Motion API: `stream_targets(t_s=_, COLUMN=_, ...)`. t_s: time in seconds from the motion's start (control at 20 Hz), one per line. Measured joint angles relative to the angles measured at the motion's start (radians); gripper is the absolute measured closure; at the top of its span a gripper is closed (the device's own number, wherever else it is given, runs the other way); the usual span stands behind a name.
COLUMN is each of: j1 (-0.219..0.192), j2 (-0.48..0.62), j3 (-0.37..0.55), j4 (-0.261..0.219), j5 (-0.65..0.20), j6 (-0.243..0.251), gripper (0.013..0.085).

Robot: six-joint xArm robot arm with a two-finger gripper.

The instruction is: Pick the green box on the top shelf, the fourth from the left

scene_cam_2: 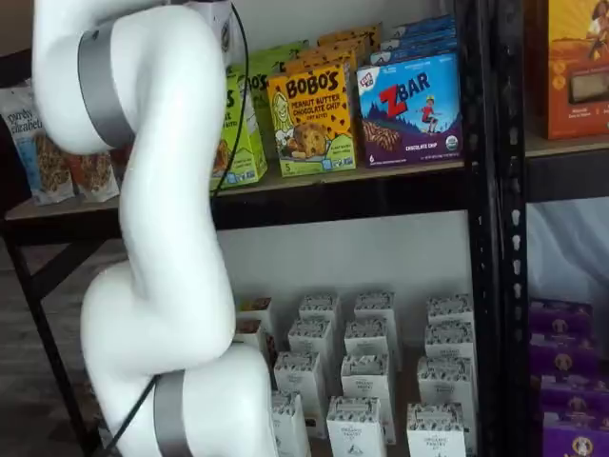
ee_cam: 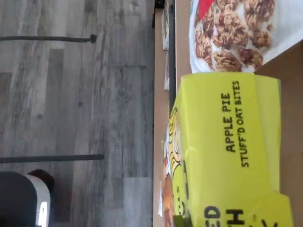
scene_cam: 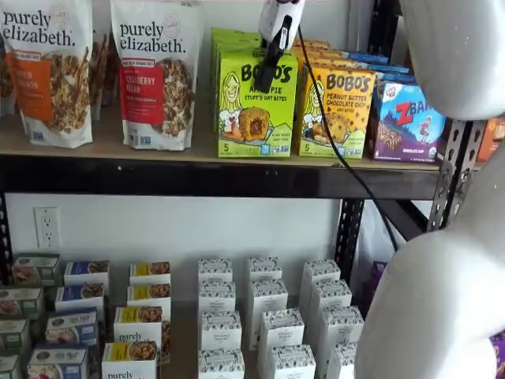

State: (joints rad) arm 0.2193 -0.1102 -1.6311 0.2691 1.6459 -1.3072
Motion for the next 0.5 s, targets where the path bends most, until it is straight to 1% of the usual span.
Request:
stream_targets(t_s=0.35, j1=-0.003, j2=0.01, j3=-0.042, j4=0.006, j5=0.072, j6=0.007, gripper=0.069)
stream_targets(t_s=0.5, j1=0.003, j2=-0.005, j3=-0.039, j4=0.001, j5=0.083, j6=0.014, gripper=0.069)
